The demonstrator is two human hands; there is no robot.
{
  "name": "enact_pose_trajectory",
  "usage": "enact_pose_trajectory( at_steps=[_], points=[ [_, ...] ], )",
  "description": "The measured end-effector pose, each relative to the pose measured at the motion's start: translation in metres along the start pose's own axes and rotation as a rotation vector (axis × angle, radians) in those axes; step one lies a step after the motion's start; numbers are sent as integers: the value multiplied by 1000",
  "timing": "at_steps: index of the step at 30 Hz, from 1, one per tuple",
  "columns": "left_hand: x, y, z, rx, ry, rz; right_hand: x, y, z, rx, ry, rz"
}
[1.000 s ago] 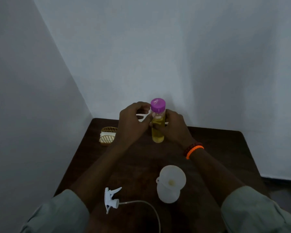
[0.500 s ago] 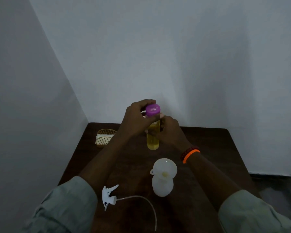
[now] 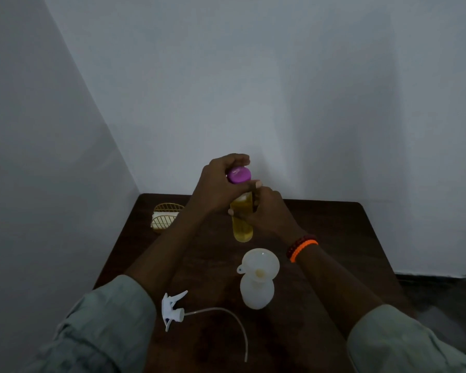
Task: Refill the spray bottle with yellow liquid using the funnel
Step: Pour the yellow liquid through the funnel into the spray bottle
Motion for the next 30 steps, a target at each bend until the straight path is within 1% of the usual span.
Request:
enact_pose_trajectory(
  at_steps=[6,11,16,19,24,26,28,30],
  points=[
    [3,6,-8,-4,1,-37,-5,8,6,-24,7,-4],
    [10,11,-9,-24,15,-27,-10,9,7,6,-2,5],
    [9,7,-3,24,-12,32,-11,2,7,20,15,15],
    [7,8,0,-29,-24,55,-12,0,9,18,-1,28],
    [10,16,-1,-137,-17,27,-21,-3,14,17,-15,13],
    [21,23,-6,-173,7,29,-25,-2,17,12,-29,2],
    [40,30,-18,-205,71,37,-30,-2,18,9,-39,-4],
    [62,32,-33,-194,107,83,-35,-3,19,4,-52,3]
  ],
)
Point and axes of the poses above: each hand's wrist, its own z-axis towards the middle knuckle, its own y-axis out of the back of the hand, x = y × z, the point moved 2 cm from there along z, towards the middle knuckle, and after that the axes turned 11 degrees about -y, right-handed, at the moved point
